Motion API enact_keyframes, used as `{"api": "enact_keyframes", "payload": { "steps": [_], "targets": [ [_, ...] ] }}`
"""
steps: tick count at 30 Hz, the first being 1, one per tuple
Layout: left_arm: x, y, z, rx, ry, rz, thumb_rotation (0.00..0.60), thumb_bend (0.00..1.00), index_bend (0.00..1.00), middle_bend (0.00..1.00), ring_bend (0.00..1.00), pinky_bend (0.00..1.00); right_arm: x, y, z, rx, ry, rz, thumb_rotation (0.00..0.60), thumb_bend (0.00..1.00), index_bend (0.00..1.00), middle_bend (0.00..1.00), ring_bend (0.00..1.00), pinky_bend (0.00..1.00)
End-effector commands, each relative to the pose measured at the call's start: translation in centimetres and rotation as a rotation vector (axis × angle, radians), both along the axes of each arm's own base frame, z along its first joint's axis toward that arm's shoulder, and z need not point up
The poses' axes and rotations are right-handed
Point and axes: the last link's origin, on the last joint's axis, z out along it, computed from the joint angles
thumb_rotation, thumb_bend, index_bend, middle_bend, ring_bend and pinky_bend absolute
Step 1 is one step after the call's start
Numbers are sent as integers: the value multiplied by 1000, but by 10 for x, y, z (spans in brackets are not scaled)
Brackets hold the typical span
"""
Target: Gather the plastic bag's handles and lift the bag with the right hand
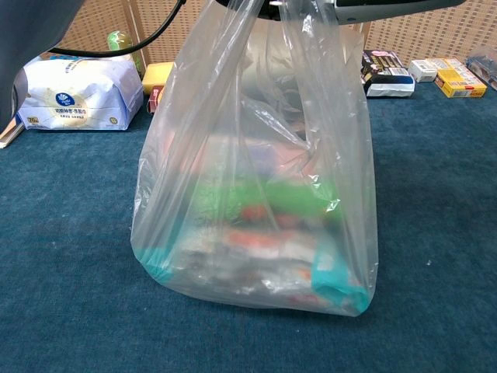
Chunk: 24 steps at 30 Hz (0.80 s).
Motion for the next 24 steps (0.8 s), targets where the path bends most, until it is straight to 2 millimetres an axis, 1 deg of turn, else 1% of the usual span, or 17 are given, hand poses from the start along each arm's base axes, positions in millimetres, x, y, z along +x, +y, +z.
{"api": "enact_keyframes", "payload": {
  "steps": [1, 6, 15, 18, 24],
  "targets": [
    [0, 0, 0, -1, -1, 1, 600, 114, 164, 170, 70, 256, 1, 0, 0, 1, -3, 0, 175, 151, 213, 266, 184, 190],
    [0, 1, 2, 4, -3, 8, 600, 113, 162, 170, 69, 255, 0, 2, 1, 4, 0, 1, 173, 153, 229, 288, 226, 218],
    [0, 3, 2, 8, -3, 22, 600, 112, 159, 170, 69, 255, -1, 5, 1, 10, 7, 9, 172, 159, 271, 355, 331, 284],
    [0, 4, 2, 8, -3, 26, 600, 112, 158, 170, 69, 255, -1, 5, 0, 12, 10, 13, 174, 160, 291, 382, 368, 320],
    [-1, 5, 2, 11, -2, 31, 600, 113, 154, 170, 68, 255, -1, 6, -1, 18, 18, 16, 171, 165, 361, 449, 440, 383]
  ]
}}
